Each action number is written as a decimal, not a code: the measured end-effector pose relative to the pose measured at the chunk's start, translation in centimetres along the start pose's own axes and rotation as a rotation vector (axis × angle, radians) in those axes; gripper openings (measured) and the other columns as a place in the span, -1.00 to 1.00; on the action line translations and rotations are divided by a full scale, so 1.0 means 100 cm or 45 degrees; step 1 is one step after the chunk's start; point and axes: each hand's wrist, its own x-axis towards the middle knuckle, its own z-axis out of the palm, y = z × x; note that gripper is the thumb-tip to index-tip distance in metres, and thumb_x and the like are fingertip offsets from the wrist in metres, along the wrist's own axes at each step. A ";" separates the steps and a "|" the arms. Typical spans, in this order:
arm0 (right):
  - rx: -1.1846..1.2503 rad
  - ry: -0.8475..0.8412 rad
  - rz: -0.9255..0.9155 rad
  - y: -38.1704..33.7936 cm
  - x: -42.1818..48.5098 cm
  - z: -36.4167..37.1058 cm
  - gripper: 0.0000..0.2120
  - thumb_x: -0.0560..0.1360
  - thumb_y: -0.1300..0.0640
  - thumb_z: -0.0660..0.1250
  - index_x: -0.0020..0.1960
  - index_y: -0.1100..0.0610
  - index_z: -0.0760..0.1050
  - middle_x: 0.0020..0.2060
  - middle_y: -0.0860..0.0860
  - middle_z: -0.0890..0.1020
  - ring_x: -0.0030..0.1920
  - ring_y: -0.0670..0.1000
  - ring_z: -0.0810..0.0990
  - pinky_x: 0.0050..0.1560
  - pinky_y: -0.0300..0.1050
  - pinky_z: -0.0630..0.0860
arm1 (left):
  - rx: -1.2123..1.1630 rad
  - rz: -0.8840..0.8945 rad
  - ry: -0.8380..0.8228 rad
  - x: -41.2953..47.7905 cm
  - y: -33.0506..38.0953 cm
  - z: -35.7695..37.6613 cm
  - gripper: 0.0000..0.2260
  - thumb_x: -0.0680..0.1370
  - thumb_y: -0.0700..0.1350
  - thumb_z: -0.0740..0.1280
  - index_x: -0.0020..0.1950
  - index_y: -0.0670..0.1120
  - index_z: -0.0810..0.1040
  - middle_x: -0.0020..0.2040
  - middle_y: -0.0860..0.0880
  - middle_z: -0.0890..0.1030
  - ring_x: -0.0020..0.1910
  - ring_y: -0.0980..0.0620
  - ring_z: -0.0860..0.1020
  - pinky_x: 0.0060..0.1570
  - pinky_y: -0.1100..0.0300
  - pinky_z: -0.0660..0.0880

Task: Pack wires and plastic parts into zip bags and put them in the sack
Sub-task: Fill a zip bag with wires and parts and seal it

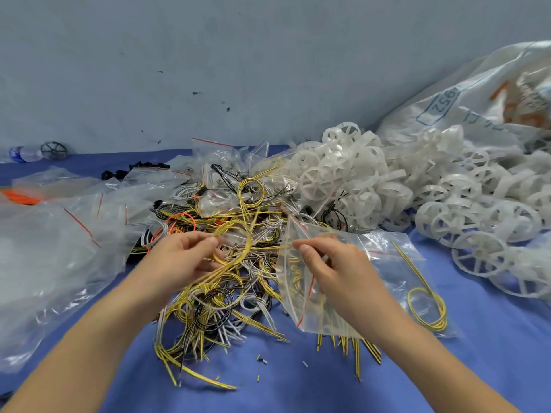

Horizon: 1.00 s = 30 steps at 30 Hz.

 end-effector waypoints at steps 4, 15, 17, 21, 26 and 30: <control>-0.047 -0.006 -0.027 -0.002 -0.001 0.000 -0.76 0.63 0.03 0.21 0.19 -0.04 0.62 -0.16 -0.20 0.60 -0.25 -0.26 0.48 -0.19 -0.31 0.32 | 0.461 0.080 0.253 0.018 -0.020 -0.023 -0.84 0.64 -0.22 0.22 0.12 -0.19 0.57 -0.25 -0.13 0.63 -0.33 -0.08 0.61 -0.12 -0.05 0.62; -0.127 0.048 -0.059 0.000 0.002 -0.006 -0.78 0.61 0.03 0.24 0.15 -0.06 0.63 -0.13 -0.21 0.64 -0.23 -0.33 0.47 -0.21 -0.41 0.30 | 1.403 0.727 -0.404 -0.030 -0.020 0.026 -0.85 0.61 0.09 0.18 0.03 0.15 0.53 -0.04 0.21 0.50 0.01 0.22 0.43 0.07 0.24 0.39; -0.136 0.034 -0.044 0.001 0.001 -0.007 -0.78 0.61 0.02 0.23 0.16 -0.06 0.62 -0.13 -0.19 0.63 -0.24 -0.32 0.45 -0.21 -0.37 0.29 | 1.573 0.725 -0.391 -0.031 -0.027 0.032 -0.83 0.63 0.08 0.15 0.10 0.14 0.52 0.01 0.18 0.48 0.07 0.13 0.41 0.11 0.20 0.37; -0.112 0.028 -0.027 -0.001 0.001 -0.010 -0.77 0.62 0.03 0.22 0.16 -0.05 0.63 -0.14 -0.22 0.62 -0.25 -0.32 0.45 -0.22 -0.39 0.29 | 1.515 0.693 -0.305 -0.030 -0.027 0.033 -0.92 0.62 0.04 0.17 0.10 0.14 0.38 -0.01 0.17 0.49 0.02 0.09 0.46 -0.05 0.18 0.40; -0.114 0.026 -0.022 -0.004 0.001 -0.011 -0.77 0.62 0.04 0.22 0.16 -0.05 0.63 -0.05 -0.20 0.66 -0.24 -0.33 0.45 -0.17 -0.42 0.33 | 1.735 0.800 -0.240 -0.028 -0.030 0.033 -0.81 0.65 0.07 0.13 0.24 0.15 0.41 0.13 0.14 0.42 0.16 0.07 0.44 -0.08 0.22 0.30; -0.132 0.007 -0.014 -0.004 0.001 -0.011 -0.76 0.63 0.04 0.22 0.17 -0.04 0.62 -0.02 -0.19 0.65 -0.21 -0.30 0.46 -0.15 -0.42 0.33 | 1.802 0.856 -0.211 -0.027 -0.030 0.035 -0.80 0.66 0.07 0.11 0.18 0.13 0.49 0.08 0.11 0.40 0.08 0.05 0.42 -0.14 0.22 0.17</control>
